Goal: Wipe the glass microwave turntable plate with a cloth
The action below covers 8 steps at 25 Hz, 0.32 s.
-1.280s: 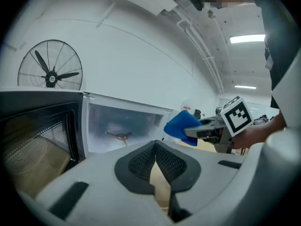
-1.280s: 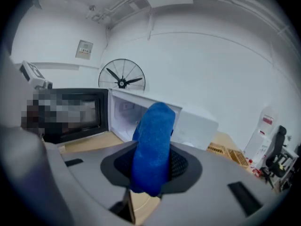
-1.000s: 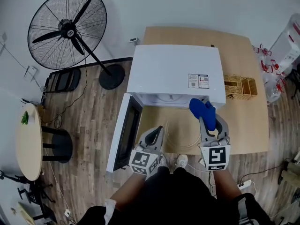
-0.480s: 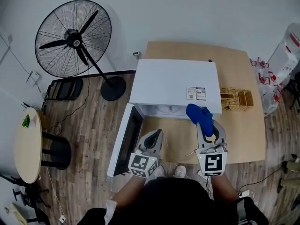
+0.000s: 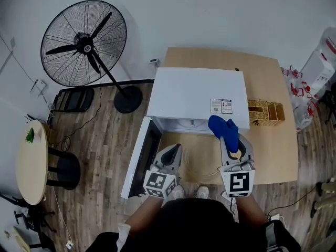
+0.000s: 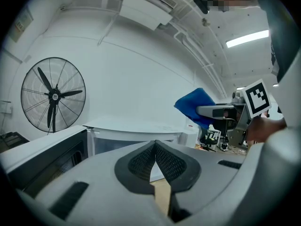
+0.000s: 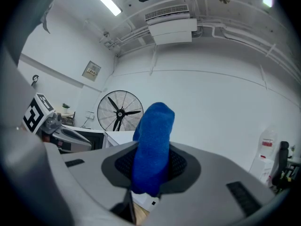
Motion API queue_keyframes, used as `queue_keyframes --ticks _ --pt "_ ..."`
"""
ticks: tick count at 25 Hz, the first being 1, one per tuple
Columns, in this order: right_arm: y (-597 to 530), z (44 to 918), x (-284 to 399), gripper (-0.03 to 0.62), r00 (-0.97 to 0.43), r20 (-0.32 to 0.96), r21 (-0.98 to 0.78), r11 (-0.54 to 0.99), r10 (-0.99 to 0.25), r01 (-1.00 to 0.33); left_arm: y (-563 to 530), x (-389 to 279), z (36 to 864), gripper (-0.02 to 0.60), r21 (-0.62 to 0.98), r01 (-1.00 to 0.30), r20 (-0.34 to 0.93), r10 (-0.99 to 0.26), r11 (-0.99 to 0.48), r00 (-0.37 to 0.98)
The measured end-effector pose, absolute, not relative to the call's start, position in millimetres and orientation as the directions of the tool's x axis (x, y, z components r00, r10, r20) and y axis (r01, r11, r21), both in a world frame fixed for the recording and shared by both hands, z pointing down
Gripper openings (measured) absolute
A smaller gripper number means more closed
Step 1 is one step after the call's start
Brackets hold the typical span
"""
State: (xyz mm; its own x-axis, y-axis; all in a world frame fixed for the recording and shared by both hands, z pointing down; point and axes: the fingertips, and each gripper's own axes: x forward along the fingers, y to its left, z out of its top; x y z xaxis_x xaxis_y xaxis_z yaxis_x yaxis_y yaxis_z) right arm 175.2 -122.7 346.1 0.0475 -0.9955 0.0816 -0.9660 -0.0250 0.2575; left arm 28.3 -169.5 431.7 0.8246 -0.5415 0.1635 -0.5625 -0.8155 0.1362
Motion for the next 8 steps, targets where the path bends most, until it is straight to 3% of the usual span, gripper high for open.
queue_keyframes --ticks 8 --pt "-125.8 343.6 171.5 0.094 0.037 0.081 0.296 -0.011 -0.996 -0.955 -172.6 28.6 425.4 0.002 0.133 -0.556 0.152 -0.538 -0.82 0.829"
